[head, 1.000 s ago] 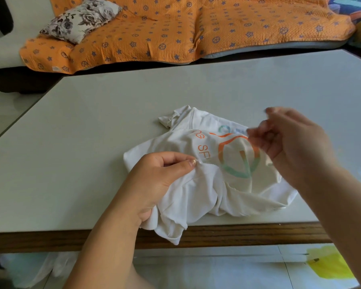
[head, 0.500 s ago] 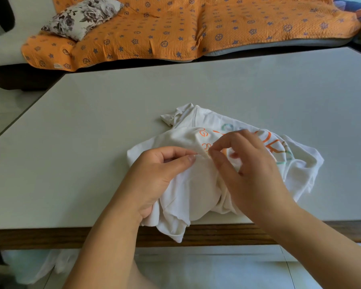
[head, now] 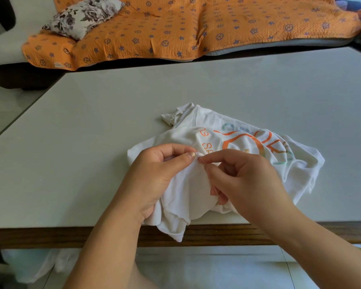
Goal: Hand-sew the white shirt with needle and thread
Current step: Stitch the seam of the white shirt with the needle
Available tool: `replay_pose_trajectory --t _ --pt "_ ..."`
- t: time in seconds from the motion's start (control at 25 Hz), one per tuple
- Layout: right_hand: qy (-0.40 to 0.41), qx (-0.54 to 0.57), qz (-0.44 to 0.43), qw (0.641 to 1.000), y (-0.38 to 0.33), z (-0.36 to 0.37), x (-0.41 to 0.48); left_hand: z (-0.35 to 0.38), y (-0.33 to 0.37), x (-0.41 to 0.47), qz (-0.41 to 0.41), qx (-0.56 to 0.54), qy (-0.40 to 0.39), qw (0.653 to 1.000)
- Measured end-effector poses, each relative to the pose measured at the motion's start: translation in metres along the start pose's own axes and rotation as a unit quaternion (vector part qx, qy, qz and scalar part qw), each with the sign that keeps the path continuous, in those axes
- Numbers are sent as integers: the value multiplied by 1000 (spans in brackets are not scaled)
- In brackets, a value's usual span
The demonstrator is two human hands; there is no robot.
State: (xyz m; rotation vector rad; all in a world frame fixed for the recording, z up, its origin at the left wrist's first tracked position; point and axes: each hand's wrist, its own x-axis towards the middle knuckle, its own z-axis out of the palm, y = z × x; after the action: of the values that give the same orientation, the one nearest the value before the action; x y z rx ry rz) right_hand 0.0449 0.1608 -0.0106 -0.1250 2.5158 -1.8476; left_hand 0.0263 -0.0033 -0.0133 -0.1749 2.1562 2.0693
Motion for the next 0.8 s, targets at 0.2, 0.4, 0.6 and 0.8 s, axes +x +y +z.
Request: replay_pose_trajectory --t 0.2,0.4,0.6,0.8 --pt "-2 -10 4 1000 -1 0 -1 0 -1 1 -1 -5 10 1000" --pt "0 -15 5 1000 -2 1 -1 2 -1 0 3 0 13 1000" --pt "19 -53 -2 998 3 6 0 4 0 -1 6 1 17 1000" --pt "29 -74 2 997 3 9 5 8 -3 -3 12 35 5 999"
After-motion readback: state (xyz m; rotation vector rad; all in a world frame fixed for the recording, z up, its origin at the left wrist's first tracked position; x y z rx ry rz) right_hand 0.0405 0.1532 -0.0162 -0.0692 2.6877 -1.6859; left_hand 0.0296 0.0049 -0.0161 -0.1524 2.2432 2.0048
